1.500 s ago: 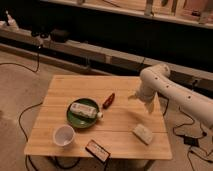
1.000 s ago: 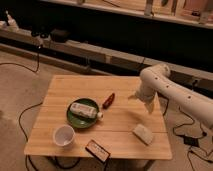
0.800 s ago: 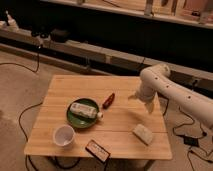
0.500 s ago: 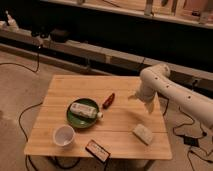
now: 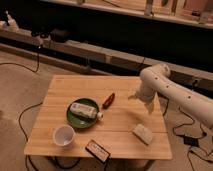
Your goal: Place the pepper on the white sponge
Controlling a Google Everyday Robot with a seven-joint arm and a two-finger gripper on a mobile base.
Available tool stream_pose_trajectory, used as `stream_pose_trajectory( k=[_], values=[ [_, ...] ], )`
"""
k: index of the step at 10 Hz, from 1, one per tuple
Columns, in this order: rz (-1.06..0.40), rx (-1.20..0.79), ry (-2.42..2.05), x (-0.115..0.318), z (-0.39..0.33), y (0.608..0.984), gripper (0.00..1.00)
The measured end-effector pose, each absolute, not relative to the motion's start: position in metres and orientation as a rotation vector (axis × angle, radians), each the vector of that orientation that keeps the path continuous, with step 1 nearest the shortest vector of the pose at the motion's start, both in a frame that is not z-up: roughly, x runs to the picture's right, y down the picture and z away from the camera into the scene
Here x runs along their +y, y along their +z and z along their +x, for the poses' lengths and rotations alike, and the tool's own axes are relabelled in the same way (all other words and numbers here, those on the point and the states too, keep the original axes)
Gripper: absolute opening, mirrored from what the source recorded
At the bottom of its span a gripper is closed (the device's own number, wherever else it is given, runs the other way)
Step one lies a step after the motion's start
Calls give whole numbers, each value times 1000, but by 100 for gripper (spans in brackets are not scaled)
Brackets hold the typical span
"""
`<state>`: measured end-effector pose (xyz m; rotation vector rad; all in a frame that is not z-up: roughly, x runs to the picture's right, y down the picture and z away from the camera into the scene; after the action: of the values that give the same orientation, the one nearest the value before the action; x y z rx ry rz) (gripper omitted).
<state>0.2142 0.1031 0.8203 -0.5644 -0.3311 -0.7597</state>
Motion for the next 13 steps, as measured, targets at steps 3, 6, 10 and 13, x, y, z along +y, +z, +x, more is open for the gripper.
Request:
stream_pose_trajectory(
  k=[3,6,10,13],
  values=[
    [-566,-329,-759,102,215,820,80],
    [-556,-367,-838,83,186,830,80],
    [-516,-439,-924,60,145,845,80],
    [-491,-434,-949,48,132,862,80]
  ],
)
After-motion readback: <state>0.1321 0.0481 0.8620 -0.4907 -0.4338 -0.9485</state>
